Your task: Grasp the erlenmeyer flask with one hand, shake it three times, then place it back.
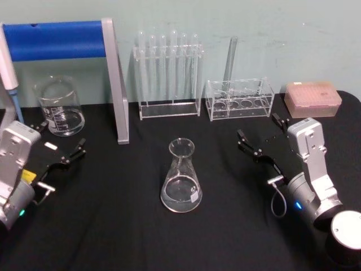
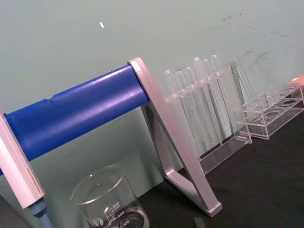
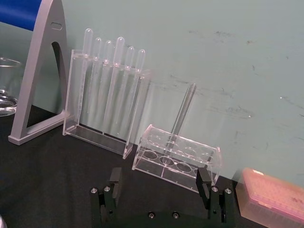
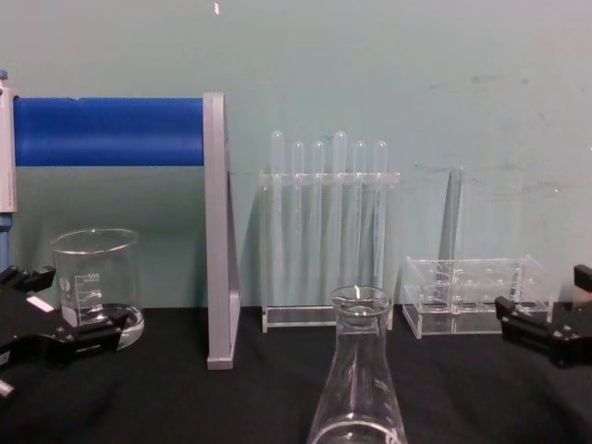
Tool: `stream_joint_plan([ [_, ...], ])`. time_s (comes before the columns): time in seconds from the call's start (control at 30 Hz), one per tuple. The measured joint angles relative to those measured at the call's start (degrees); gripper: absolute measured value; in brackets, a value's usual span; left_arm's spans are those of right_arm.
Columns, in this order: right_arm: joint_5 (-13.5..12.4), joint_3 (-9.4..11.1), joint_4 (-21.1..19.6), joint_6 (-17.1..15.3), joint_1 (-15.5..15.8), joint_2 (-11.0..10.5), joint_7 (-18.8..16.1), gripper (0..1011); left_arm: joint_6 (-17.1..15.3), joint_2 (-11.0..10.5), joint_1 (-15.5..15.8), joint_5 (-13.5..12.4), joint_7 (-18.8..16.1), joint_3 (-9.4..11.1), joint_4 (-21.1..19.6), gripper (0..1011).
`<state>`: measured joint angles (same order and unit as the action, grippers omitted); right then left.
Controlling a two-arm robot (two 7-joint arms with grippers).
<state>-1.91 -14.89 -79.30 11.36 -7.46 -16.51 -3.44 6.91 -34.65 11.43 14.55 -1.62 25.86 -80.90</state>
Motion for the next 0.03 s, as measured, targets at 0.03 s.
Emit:
stream_joint_plan([
  [0.03, 0.0, 0.0, 0.0, 0.0, 0.0, 0.0, 0.0, 1000, 0.0, 0.0, 0.0, 0.0, 0.0, 0.0, 0.0, 1001],
])
